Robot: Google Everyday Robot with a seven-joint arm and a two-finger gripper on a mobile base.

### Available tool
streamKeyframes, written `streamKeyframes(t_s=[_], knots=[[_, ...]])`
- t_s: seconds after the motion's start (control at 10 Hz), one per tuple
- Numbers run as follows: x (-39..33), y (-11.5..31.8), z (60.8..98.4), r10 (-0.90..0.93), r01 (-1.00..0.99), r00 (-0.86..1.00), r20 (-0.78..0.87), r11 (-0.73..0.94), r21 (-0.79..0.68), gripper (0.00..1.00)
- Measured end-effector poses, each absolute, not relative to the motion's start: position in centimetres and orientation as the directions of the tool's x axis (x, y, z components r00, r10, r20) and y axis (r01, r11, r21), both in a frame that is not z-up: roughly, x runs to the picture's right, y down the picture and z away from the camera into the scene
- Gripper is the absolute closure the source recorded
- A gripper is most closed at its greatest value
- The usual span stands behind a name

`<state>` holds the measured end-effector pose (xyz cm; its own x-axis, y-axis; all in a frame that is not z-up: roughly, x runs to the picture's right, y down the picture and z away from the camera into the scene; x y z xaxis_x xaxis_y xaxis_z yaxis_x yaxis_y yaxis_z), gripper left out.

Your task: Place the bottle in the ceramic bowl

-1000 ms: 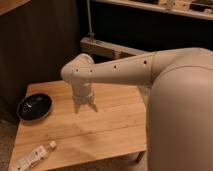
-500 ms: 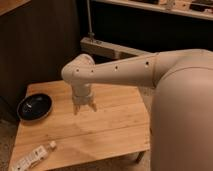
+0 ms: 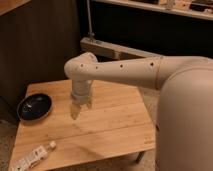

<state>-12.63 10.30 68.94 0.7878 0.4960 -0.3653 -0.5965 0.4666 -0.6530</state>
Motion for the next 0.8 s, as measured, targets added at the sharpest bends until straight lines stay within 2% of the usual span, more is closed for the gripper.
streamKeyframes(t_s=[0.2, 0.5, 0.8], knots=[[-13.9, 10.6, 68.7, 0.365, -0.389, 0.907, -0.208, 0.543, -0.744, 0.35], [-16.5, 11.6, 67.7, 0.156, -0.068, 0.987, 0.036, 0.615, -0.785, 0.35], [-16.7, 11.7, 67.5, 0.131, -0.035, 0.99, 0.061, 0.625, -0.78, 0.35]])
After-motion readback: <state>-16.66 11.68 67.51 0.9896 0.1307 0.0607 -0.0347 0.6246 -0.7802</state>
